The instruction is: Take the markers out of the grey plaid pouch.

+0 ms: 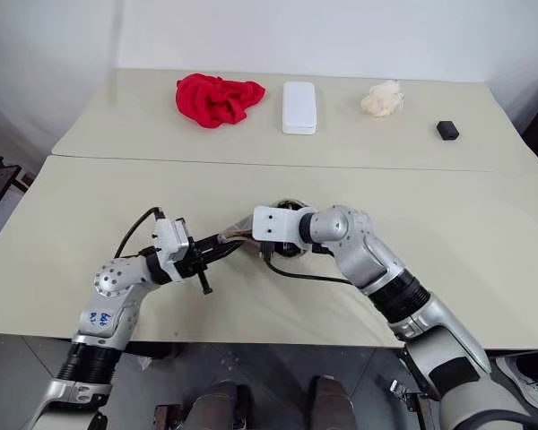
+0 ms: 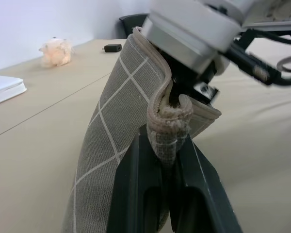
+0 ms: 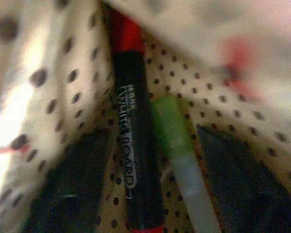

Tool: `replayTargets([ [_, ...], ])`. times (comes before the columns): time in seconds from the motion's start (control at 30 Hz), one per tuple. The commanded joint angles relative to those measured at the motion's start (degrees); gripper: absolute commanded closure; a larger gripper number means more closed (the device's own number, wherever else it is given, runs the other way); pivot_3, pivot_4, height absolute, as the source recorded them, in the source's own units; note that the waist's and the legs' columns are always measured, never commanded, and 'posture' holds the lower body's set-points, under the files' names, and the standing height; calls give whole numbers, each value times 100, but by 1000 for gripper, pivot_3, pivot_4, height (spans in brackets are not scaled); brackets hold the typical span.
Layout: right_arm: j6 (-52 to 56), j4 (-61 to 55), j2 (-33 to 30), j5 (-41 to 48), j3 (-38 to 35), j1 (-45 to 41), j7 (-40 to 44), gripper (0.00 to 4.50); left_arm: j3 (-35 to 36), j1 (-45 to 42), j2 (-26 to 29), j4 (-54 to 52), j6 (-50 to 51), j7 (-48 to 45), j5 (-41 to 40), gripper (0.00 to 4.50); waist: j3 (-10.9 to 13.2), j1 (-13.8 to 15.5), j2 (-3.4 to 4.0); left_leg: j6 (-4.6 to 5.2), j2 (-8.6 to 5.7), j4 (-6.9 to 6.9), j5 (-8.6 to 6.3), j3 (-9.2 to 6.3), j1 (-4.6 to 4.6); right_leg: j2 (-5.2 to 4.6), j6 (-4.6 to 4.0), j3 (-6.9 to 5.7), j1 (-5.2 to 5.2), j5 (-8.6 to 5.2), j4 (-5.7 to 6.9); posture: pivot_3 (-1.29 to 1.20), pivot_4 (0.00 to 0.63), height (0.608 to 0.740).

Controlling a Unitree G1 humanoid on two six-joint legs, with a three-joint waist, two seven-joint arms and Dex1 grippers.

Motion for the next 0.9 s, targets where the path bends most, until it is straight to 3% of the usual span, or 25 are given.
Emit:
replayTargets([
  [0.03,-188,-59,-7,-85,-34,43,22,2876,152,-126,-34,-352,-19,43,-219,4443,0,2,0,0,0,0,0,0,0,0,0,0,0,0,0,0,150,740],
  [0.1,-254,-78,-72,-91,-79,23,84,3619,159,-135,-22,-334,-13,31,-221,4443,0,1,0,0,0,0,0,0,0,0,0,0,0,0,0,0,150,740],
  [0.17,-361,-129,-187,-62,-171,-18,166,3898,181,-133,3,-305,-28,37,-200,4443,0,5,0,0,0,0,0,0,0,0,0,0,0,0,0,0,150,740],
  [0.6,-665,-1070,-1238,825,-1128,-71,1189,3898,307,-153,136,146,-826,787,772,4443,0,17,0,1,0,0,0,-1,0,0,0,0,1,0,-3,0,150,740],
  [0.9,-171,-1359,-893,1497,-1406,118,1077,3898,50,-151,155,171,-1212,845,1081,4443,0,11,0,0,0,-1,0,0,1,0,0,1,0,0,-3,0,150,740],
])
